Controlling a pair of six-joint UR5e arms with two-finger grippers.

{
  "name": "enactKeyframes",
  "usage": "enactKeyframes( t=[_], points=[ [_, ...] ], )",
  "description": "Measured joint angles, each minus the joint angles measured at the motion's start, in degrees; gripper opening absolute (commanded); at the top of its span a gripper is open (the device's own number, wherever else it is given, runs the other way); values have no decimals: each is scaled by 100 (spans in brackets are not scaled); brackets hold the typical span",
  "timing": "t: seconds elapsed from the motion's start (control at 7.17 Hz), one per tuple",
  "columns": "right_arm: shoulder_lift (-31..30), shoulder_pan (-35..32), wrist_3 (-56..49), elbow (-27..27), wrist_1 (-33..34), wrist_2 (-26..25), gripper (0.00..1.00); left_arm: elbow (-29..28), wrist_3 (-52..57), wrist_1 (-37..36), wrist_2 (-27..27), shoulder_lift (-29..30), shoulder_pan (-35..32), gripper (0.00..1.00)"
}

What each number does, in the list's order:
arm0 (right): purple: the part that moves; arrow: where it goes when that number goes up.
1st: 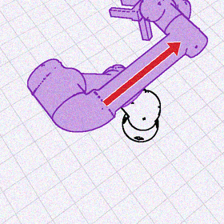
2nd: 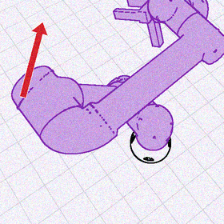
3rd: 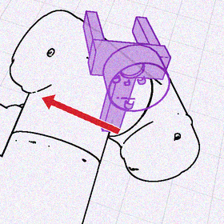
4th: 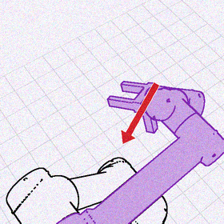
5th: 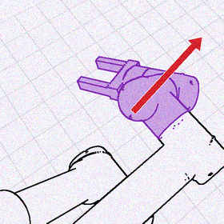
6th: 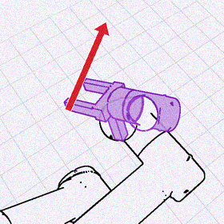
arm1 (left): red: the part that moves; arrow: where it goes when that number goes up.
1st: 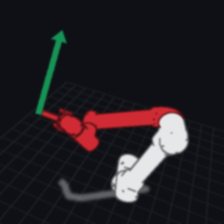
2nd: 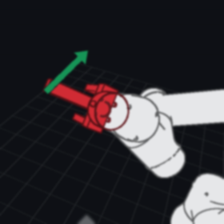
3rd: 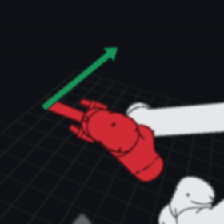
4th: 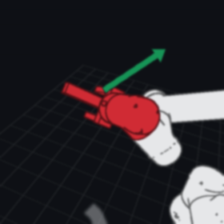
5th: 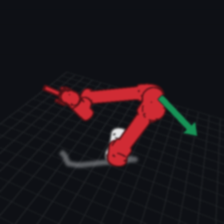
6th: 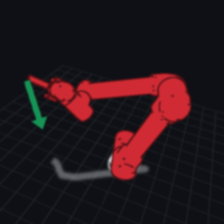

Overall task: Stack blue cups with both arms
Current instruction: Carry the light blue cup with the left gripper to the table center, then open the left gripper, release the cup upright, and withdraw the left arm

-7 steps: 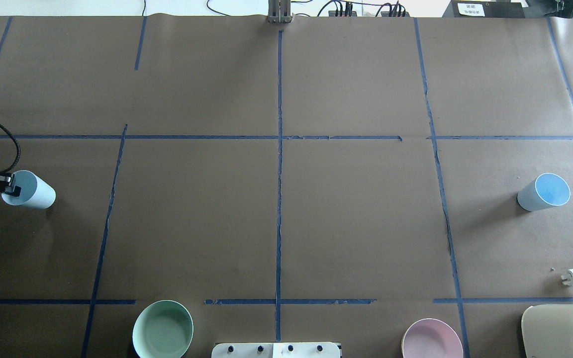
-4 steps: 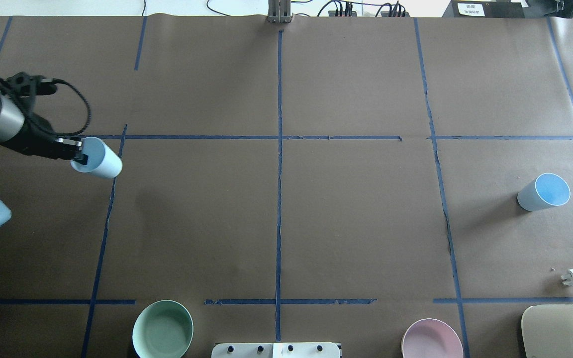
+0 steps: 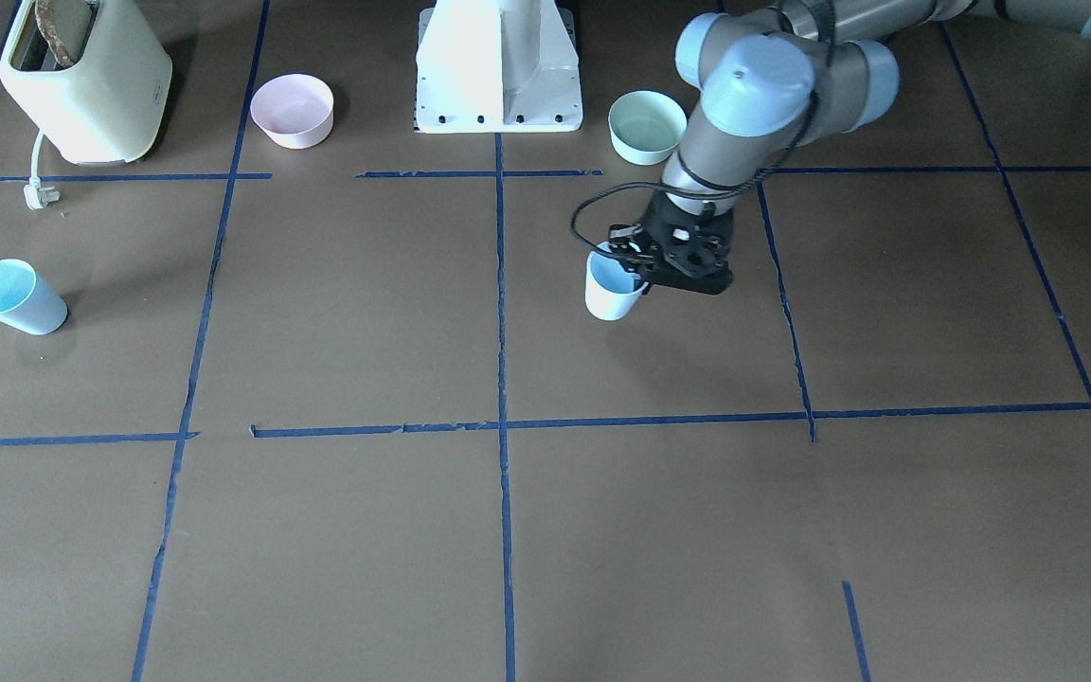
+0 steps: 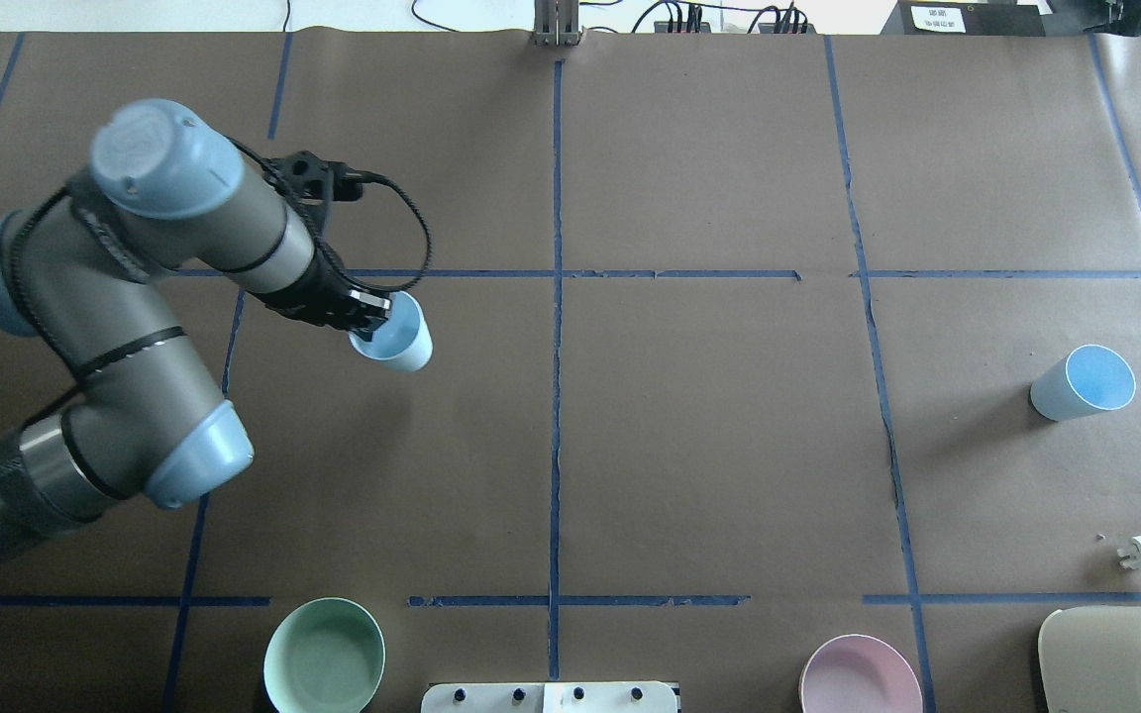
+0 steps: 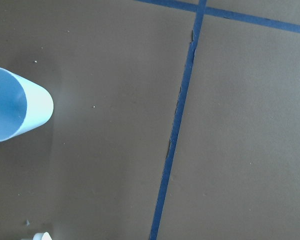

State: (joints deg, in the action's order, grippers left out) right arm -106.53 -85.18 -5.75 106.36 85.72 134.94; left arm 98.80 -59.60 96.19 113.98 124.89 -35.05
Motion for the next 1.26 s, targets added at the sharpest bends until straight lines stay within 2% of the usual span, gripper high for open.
enactKeyframes(
  t=[0.28, 0.42, 0.56, 0.7, 1.12, 1.26],
  points=[
    [254, 81, -14, 4, -17, 85, 100, -638, -476, -54, -588, 771, 559, 0],
    [306, 103, -25, 0, -32, 76, 100, -879, -557, -52, -760, 967, 713, 9],
    [315, 111, -29, -11, -46, 50, 100, -1007, -580, -49, -833, 1037, 791, 64],
    [316, 113, -31, -21, -52, 39, 100, -1058, -573, -46, -855, 1045, 827, 100],
    [316, 116, -26, -33, -56, 34, 100, -927, -464, -167, -837, 988, 800, 100],
    [312, 116, -22, -35, -56, 38, 100, -624, -299, -586, -724, 958, 644, 100]
  ],
)
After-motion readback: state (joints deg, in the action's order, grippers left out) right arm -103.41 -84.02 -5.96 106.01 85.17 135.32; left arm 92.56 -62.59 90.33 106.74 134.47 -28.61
